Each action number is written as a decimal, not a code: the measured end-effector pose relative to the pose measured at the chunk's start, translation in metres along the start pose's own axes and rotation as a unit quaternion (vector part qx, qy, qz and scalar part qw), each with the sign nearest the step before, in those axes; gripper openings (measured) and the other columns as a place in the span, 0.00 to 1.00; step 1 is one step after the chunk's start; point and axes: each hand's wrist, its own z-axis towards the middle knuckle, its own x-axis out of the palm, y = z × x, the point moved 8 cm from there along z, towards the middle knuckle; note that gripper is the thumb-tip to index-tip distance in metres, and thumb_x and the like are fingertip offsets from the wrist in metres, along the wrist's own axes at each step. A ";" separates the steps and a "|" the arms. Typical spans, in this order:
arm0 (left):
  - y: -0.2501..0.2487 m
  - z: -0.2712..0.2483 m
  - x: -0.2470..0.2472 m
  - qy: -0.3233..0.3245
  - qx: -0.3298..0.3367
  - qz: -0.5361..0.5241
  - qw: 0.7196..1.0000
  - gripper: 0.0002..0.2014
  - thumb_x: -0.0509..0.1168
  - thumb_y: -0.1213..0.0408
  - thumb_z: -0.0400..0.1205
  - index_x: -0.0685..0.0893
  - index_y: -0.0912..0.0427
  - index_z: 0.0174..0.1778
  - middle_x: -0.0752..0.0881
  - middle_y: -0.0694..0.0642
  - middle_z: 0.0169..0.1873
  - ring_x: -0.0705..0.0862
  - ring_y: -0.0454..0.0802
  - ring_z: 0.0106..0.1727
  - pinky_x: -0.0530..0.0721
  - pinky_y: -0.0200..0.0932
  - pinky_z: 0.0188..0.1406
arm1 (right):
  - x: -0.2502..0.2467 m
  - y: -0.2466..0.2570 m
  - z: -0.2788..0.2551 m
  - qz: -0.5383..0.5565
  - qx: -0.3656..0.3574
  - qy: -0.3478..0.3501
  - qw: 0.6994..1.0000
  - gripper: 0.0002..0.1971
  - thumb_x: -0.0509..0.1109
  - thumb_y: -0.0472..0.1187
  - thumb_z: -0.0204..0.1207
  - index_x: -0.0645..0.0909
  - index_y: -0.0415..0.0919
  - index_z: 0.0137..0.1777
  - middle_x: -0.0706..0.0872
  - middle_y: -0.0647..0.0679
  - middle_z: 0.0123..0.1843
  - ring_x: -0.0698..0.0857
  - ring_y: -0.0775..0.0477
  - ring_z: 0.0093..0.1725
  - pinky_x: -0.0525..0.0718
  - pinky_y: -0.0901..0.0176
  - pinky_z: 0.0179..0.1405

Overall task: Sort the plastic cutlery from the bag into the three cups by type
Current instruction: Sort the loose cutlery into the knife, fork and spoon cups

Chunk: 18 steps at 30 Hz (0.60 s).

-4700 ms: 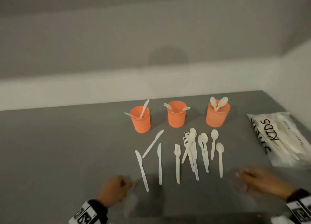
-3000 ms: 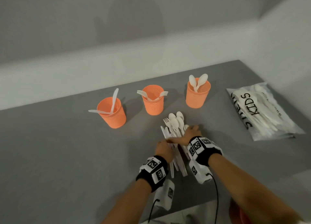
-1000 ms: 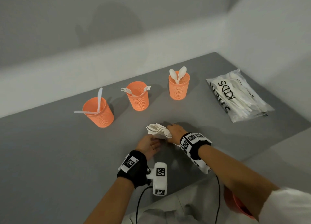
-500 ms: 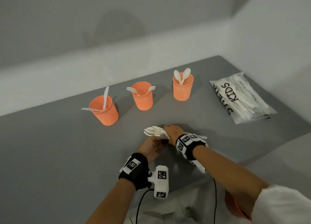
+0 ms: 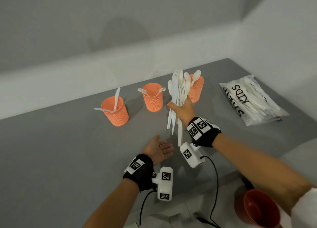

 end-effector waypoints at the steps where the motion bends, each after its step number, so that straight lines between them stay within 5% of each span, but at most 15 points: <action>1: -0.002 0.001 0.002 0.004 -0.002 -0.012 1.000 0.23 0.47 0.50 0.86 0.72 0.68 0.61 0.79 0.67 0.57 0.78 0.62 0.64 0.76 0.56 0.61 | 0.003 0.002 -0.003 0.015 -0.005 -0.003 1.000 0.15 0.69 0.24 0.70 0.77 0.35 0.56 0.83 0.56 0.41 0.83 0.67 0.37 0.82 0.72 0.41; 3: -0.005 0.001 0.008 0.014 -0.012 -0.040 0.999 0.32 0.45 0.45 0.86 0.64 0.71 0.73 0.72 0.70 0.71 0.71 0.65 0.74 0.72 0.60 0.67 | 0.010 0.008 -0.009 0.034 -0.021 -0.004 0.999 0.16 0.68 0.23 0.71 0.78 0.43 0.50 0.82 0.55 0.40 0.83 0.67 0.36 0.83 0.70 0.42; 5: -0.008 0.001 0.015 0.032 -0.028 -0.059 0.997 0.39 0.43 0.39 0.83 0.60 0.72 0.77 0.70 0.70 0.73 0.74 0.66 0.70 0.76 0.60 0.59 | 0.015 0.014 -0.015 0.054 -0.040 -0.002 0.998 0.20 0.68 0.22 0.71 0.76 0.51 0.47 0.82 0.54 0.41 0.84 0.64 0.38 0.83 0.70 0.43; 9: -0.012 -0.001 0.031 0.046 -0.036 -0.084 0.995 0.46 0.40 0.32 0.80 0.59 0.73 0.78 0.82 0.72 0.51 0.88 0.63 0.35 0.87 0.50 0.31 | 0.016 0.021 -0.009 0.089 -0.057 -0.020 0.994 0.20 0.69 0.23 0.72 0.76 0.51 0.49 0.83 0.57 0.45 0.84 0.70 0.42 0.82 0.74 0.45; 11: -0.019 -0.001 0.042 0.046 -0.028 -0.136 0.989 0.48 0.43 0.31 0.79 0.59 0.75 0.77 0.82 0.72 0.45 0.88 0.62 0.27 0.88 0.51 0.23 | 0.014 0.021 -0.005 0.107 -0.053 -0.027 0.992 0.16 0.70 0.25 0.72 0.77 0.45 0.54 0.84 0.56 0.47 0.84 0.65 0.46 0.82 0.73 0.48; 14: -0.042 0.002 0.051 -0.005 0.029 -0.167 0.986 0.41 0.48 0.36 0.81 0.74 0.78 0.59 0.83 0.67 0.32 0.85 0.57 0.31 0.84 0.42 0.15 | 0.009 0.021 0.001 0.119 -0.031 -0.027 0.992 0.16 0.72 0.27 0.71 0.77 0.46 0.52 0.85 0.57 0.46 0.84 0.61 0.46 0.83 0.71 0.48; 16: -0.060 0.007 0.055 -0.020 0.080 -0.157 0.984 0.31 0.51 0.41 0.83 0.78 0.71 0.43 0.86 0.62 0.25 0.83 0.53 0.35 0.85 0.41 0.20 | 0.008 0.015 0.009 0.109 -0.003 -0.020 0.994 0.16 0.74 0.29 0.68 0.78 0.52 0.45 0.86 0.54 0.43 0.87 0.54 0.45 0.86 0.58 0.50; 18: -0.074 0.008 0.067 -0.001 0.111 -0.130 0.985 0.23 0.53 0.45 0.84 0.80 0.64 0.42 0.88 0.55 0.22 0.86 0.49 0.30 0.87 0.39 0.24 | 0.007 0.011 0.017 0.094 0.016 -0.004 0.995 0.16 0.76 0.31 0.65 0.79 0.53 0.45 0.88 0.50 0.44 0.88 0.46 0.49 0.87 0.46 0.54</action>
